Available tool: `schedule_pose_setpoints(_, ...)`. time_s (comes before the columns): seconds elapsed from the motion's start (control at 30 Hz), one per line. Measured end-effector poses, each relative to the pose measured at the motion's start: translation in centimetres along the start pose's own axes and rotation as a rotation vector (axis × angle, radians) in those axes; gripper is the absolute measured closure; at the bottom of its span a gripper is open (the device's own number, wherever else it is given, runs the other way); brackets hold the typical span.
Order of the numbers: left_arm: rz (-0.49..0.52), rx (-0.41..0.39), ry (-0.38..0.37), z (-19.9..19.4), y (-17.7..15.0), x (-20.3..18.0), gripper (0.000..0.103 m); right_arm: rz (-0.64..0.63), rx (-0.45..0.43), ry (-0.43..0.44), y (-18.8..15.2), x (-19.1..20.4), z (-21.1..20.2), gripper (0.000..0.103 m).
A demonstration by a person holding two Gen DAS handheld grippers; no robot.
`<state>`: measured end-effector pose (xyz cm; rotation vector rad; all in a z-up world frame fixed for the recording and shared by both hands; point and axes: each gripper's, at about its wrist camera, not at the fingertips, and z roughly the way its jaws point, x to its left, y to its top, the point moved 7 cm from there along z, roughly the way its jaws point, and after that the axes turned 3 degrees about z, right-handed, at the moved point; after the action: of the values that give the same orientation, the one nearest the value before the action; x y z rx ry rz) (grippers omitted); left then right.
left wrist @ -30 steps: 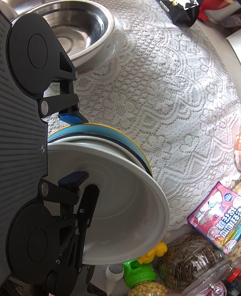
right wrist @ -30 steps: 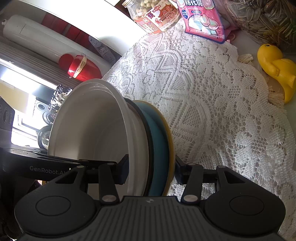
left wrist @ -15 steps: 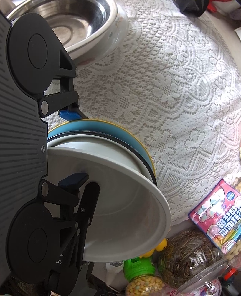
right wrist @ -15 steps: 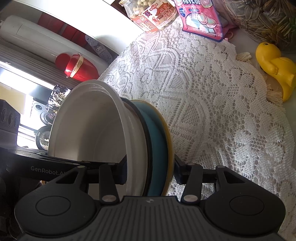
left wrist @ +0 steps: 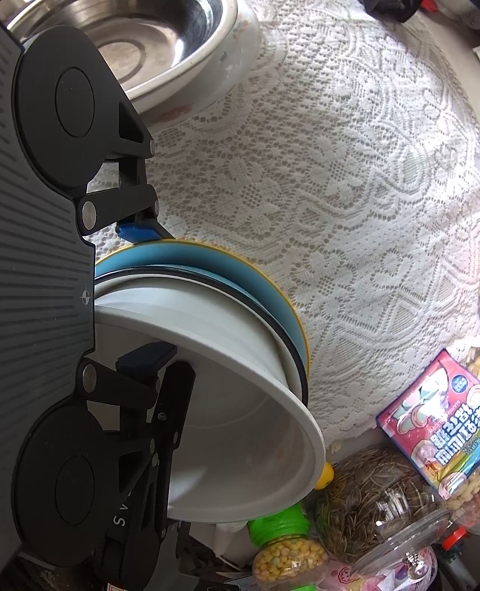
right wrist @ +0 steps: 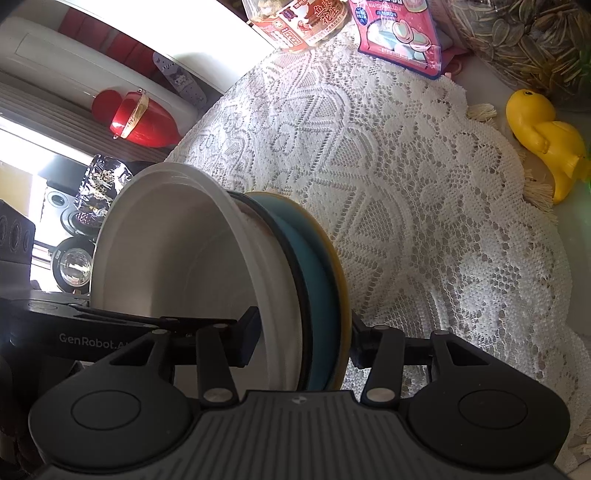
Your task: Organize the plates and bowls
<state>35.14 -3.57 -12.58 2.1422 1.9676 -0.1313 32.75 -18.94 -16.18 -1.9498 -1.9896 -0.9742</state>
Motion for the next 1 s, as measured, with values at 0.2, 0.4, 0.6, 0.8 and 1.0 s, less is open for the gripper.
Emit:
schedule_pose_setpoints(0.2, 0.0, -0.004, -0.004, -0.1, -0.2, 0.2, 0.044, -0.022, -0.005, -0.007, 0.1, 0.1, 0.2, 0.056)
schedule_pose_setpoints(0.4, 0.023, -0.034, 0.026, -0.2, -0.3, -0.3, 0.044, -0.045, -0.039, -0.009, -0.1, 0.0, 0.0, 0.055)
schedule_pose_setpoints(0.6, 0.069, -0.044, 0.067, -0.1, -0.4, -1.0, 0.041, -0.028, -0.041, -0.015, -0.6, -0.3, -0.5, 0.058)
schedule_pose_setpoints(0.8, 0.058, -0.036, 0.06, 0.0, -0.3, -0.8, 0.041, -0.008, -0.052, -0.009, -0.8, -0.3, -0.6, 0.059)
schedule_pose_setpoints(1.0, 0.057, -0.036, 0.06, 0.0, -0.3, -0.8, 0.041, -0.007, -0.055, 0.009, -0.8, -0.5, -0.6, 0.058)
